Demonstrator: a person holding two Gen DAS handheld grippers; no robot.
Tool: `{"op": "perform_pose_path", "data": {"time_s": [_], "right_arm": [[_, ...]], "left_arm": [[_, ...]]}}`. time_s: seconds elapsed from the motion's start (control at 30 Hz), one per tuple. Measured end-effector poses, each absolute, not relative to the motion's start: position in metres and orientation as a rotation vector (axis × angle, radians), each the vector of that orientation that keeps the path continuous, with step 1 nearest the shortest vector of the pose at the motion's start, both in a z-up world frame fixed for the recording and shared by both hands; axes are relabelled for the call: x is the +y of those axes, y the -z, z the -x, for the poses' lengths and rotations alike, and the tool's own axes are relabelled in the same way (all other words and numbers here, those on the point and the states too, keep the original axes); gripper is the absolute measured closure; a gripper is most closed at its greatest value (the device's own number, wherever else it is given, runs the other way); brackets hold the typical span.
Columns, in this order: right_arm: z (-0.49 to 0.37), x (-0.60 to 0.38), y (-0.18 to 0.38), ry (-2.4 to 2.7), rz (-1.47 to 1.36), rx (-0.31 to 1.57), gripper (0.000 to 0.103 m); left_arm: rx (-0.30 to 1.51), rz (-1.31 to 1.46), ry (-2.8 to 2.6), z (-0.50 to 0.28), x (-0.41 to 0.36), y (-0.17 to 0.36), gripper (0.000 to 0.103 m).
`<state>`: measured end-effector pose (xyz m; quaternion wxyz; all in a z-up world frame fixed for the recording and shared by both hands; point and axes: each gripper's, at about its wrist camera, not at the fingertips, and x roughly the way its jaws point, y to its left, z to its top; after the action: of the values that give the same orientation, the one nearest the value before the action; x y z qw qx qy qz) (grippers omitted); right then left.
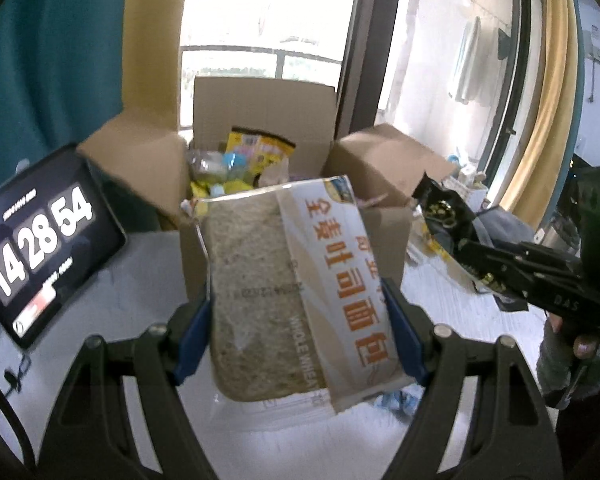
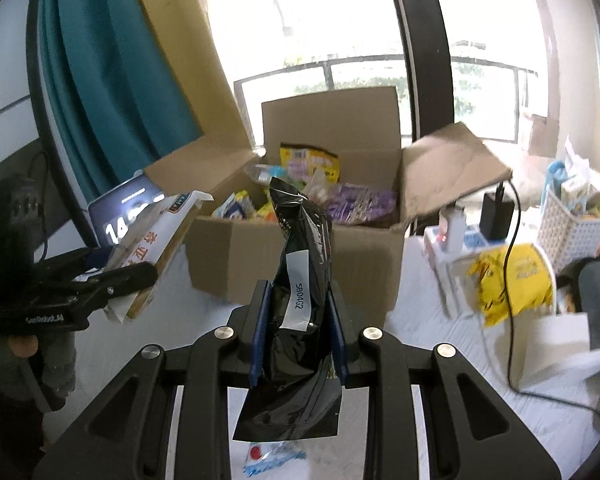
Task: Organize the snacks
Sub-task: 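Carry the black bag and bread loaf over the cardboard box, then lower both items into the box and open both grippers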
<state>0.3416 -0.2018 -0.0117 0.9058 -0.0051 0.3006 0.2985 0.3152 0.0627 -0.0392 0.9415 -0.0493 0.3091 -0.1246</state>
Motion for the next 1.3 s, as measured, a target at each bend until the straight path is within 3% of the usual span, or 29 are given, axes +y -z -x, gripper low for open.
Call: {"op": "perform_pose_path", "data": {"time_s": [0.5,0.83,0.9,1.3], "right_arm": [[-0.399,-0.2,-0.015,-0.61,0.021,0.549,0.074],[-0.425,-0.199,-0.03,-0.571,0.043,0.514,0.074],[-0.429,-0.199,-0.032,-0.564,0.042,0.51,0.074],[-0.47,-0.186,-0.026,-0.531,-0.024,0.532,0.074]], "left_arm": [[0.576,0.081,0.297,-0.399,0.041,0.017,0.024],[0.641,0.127,0.257,-0.471,0.037,0.035,0.019],[0.62,0.146,0.242,-0.473,0.041,0.034,0.014],[0.534,0.201,0.173,-0.458,0.084,0.004,0.013]]}}
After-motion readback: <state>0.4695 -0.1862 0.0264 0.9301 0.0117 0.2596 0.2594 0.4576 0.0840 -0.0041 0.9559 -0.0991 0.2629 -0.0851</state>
